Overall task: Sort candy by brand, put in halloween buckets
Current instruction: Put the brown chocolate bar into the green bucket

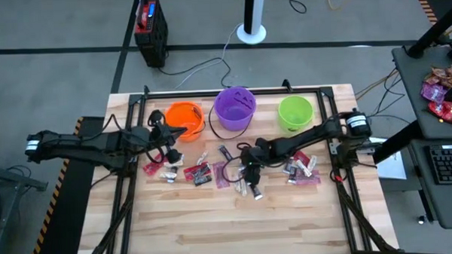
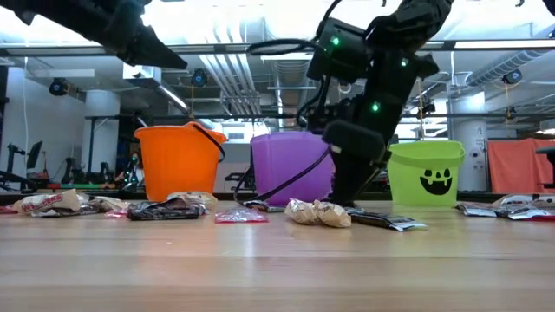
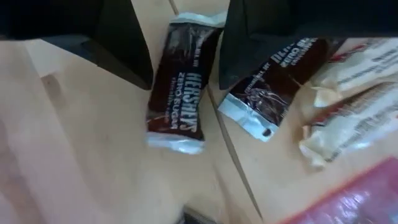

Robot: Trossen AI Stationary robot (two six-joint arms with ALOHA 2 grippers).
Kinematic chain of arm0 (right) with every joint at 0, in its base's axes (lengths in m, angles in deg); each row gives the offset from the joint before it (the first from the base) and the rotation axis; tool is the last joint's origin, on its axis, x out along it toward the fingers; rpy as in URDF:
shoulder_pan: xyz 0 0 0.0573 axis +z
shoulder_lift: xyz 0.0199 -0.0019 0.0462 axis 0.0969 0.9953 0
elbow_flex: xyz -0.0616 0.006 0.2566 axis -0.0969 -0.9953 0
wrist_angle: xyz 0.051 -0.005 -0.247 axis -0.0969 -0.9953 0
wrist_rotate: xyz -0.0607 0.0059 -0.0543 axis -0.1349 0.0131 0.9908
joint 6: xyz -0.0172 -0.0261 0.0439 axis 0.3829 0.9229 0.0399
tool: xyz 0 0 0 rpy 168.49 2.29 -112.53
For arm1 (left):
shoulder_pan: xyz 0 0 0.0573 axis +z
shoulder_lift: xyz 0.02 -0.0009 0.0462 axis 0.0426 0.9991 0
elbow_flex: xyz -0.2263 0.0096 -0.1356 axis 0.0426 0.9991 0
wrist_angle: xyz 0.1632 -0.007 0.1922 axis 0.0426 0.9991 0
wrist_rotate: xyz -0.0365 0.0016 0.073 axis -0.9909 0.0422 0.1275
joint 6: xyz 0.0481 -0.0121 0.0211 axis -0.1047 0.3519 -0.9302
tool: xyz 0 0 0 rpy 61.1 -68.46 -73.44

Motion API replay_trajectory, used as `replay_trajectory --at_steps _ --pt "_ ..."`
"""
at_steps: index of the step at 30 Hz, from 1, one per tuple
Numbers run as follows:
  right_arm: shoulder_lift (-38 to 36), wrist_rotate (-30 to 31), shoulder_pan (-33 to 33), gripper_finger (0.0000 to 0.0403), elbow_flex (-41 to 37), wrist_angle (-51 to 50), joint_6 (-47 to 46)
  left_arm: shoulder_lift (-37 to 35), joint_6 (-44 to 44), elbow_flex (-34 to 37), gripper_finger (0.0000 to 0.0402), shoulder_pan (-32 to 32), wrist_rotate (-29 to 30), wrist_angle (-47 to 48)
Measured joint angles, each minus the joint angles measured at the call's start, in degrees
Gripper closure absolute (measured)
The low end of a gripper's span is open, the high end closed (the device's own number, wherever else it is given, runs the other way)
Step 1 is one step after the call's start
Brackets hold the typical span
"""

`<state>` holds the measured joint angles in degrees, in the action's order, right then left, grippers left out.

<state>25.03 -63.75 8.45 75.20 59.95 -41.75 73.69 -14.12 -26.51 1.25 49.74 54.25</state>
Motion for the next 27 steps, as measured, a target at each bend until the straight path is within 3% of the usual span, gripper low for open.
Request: replay_trajectory --at_steps 12,15,20,27 --pt "0.1 -0.1 0.0 0.0376 -0.1 0.4 3.4 0.5 0.2 0.2 0.0402 0.1 0.1 -3.6" --pt "-0.5 0.7 0.1 0.0384 -0.2 0.6 4.1 1.4 0.2 0.2 0.0402 0.1 0.1 -6.4" --pt "-2.3 7.3 1.7 0.0382 -0.2 2.0 4.6 3.6 0.2 0.2 0.0402 0.1 0.1 -11.0" --pt "-3.8 9.1 3.2 0.0381 -0.2 10.6 10.6 6.8 0.6 0.1 0.0402 0.1 0.1 -12.0"
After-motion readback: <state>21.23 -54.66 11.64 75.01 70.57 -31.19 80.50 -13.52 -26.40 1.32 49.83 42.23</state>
